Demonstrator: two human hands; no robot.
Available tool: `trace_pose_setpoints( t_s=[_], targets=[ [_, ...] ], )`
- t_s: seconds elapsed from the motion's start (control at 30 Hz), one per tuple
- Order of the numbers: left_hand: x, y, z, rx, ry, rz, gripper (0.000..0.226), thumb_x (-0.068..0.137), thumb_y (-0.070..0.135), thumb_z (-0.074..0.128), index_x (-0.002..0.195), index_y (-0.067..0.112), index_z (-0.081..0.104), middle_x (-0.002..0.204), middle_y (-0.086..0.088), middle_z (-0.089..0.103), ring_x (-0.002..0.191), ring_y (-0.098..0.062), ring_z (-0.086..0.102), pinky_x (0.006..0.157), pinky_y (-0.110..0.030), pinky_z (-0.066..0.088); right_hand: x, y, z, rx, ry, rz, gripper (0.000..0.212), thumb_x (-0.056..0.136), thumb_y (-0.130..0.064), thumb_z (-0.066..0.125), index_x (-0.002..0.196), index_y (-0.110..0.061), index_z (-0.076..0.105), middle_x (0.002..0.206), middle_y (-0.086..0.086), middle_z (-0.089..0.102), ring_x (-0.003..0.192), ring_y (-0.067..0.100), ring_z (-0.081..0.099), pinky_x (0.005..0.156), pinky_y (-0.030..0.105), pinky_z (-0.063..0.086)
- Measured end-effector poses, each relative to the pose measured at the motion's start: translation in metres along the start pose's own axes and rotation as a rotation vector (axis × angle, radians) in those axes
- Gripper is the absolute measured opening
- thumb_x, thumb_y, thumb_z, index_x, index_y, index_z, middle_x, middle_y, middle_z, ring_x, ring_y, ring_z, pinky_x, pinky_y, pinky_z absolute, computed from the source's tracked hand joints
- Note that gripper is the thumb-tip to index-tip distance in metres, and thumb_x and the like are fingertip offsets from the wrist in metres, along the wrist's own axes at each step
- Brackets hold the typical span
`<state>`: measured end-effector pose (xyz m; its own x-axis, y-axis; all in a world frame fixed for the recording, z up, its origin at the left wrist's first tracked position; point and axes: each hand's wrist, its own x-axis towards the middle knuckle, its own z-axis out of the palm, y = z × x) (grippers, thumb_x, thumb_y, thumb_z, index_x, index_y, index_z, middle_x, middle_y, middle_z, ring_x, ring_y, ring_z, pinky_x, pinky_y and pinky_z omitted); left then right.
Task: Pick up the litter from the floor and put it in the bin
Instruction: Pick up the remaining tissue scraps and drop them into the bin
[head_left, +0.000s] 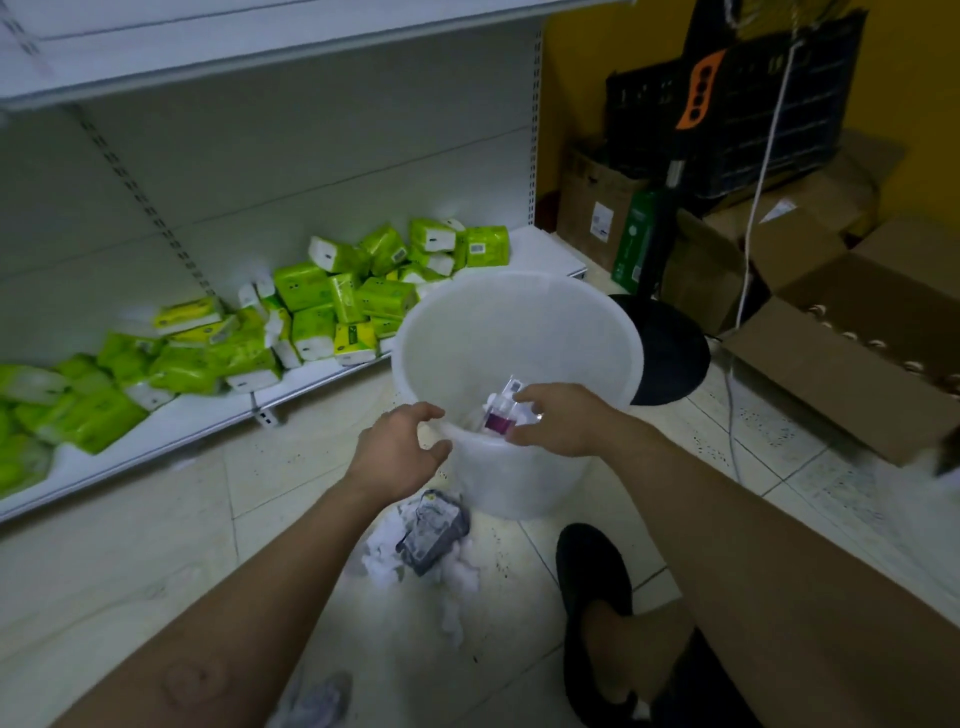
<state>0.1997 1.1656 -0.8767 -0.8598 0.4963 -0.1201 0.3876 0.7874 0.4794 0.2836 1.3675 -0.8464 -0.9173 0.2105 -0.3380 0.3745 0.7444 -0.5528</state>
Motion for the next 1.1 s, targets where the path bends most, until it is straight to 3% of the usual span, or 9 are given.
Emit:
trace_pose_setpoints(
  t_s=[0.33,0.43,0.57,0.63,0.73,0.8,0.83,0.93,1.1],
  targets=[
    [-0.116,-0.111,-0.009,-0.099,-0.093,-0.250,0.047,0.084,0.037,0.066,0.128,0.023,0.054,0.130,0.000,0.059,0.115,-0.021,0.058,0.098,-0.035,0.046,-0.030,-0.087,0.087,-0.355,-0.344,-0.195,0.061,0.085,-0.049,0.058,0.138,-0.023,0.043,0.145,0.003,0.046,0.128,0.021,0.046,0.102,0.030,0.036],
    [-0.152,-0.152,0.008,-0.171,-0.114,-0.372,0.048,0.085,0.036,0.066,0.129,0.022,0.053,0.129,-0.002,0.059,0.115,-0.021,0.057,0.092,-0.030,0.045,-0.025,-0.093,0.117,-0.514,-0.480,-0.160,0.067,0.086,-0.055,0.054,0.140,-0.019,0.041,0.149,0.005,0.040,0.134,0.026,0.039,0.109,0.037,0.031],
    [-0.194,-0.198,0.041,-0.283,-0.197,-0.578,0.049,0.084,0.029,0.068,0.128,0.014,0.052,0.126,-0.008,0.059,0.101,-0.019,0.058,0.083,-0.025,0.046,-0.010,-0.090,0.148,-0.513,-0.511,-0.063,0.054,0.089,-0.050,0.051,0.125,-0.010,0.056,0.138,0.014,0.050,0.122,0.030,0.049,0.101,0.037,0.038],
    [-0.208,-0.214,0.058,-0.327,-0.280,-0.632,0.052,0.084,0.024,0.069,0.129,0.008,0.049,0.126,-0.013,0.057,0.098,-0.020,0.056,0.081,-0.023,0.045,-0.006,-0.085,0.171,-0.457,-0.558,-0.007,0.047,0.093,-0.038,0.050,0.132,-0.010,0.052,0.146,0.015,0.042,0.128,0.031,0.045,0.105,0.036,0.036],
    [-0.219,-0.236,0.076,-0.290,-0.387,-0.624,0.048,0.087,0.024,0.065,0.128,0.002,0.051,0.128,-0.015,0.057,0.113,-0.023,0.055,0.078,-0.017,0.035,-0.001,-0.076,0.212,-0.426,-0.688,0.038,0.059,0.094,-0.039,0.050,0.144,-0.010,0.036,0.151,0.009,0.034,0.130,0.025,0.043,0.103,0.032,0.037],
    [-0.218,-0.250,0.087,-0.270,-0.409,-0.622,0.044,0.088,0.021,0.065,0.126,0.000,0.054,0.129,-0.014,0.058,0.118,-0.023,0.054,0.082,-0.017,0.035,0.005,-0.073,0.238,-0.379,-0.708,0.070,0.059,0.094,-0.039,0.051,0.142,-0.008,0.039,0.135,0.011,0.048,0.104,0.019,0.055,0.082,0.027,0.046],
    [-0.215,-0.256,0.092,-0.266,-0.422,-0.631,0.044,0.088,0.020,0.065,0.126,0.001,0.054,0.129,-0.014,0.058,0.119,-0.024,0.054,0.085,-0.018,0.036,0.008,-0.072,0.251,-0.340,-0.705,0.087,0.057,0.094,-0.038,0.052,0.141,-0.008,0.040,0.136,0.012,0.048,0.103,0.021,0.055,0.079,0.028,0.046],
    [-0.195,-0.267,0.107,-0.272,-0.436,-0.729,0.044,0.086,0.023,0.063,0.128,0.009,0.055,0.129,-0.013,0.059,0.118,-0.026,0.056,0.092,-0.024,0.042,0.017,-0.062,0.288,-0.313,-0.699,0.107,0.055,0.095,-0.037,0.050,0.139,-0.007,0.042,0.147,0.013,0.040,0.129,0.030,0.045,0.102,0.038,0.040],
    [-0.169,-0.281,0.154,-0.269,-0.518,-0.736,0.047,0.091,0.021,0.056,0.136,0.016,0.047,0.143,-0.013,0.046,0.132,-0.030,0.042,0.110,-0.034,0.035,0.033,-0.027,0.334,-0.310,-0.769,0.203,0.052,0.094,-0.035,0.049,0.131,0.002,0.049,0.138,0.020,0.048,0.115,0.035,0.054,0.094,0.041,0.046]
  ],
)
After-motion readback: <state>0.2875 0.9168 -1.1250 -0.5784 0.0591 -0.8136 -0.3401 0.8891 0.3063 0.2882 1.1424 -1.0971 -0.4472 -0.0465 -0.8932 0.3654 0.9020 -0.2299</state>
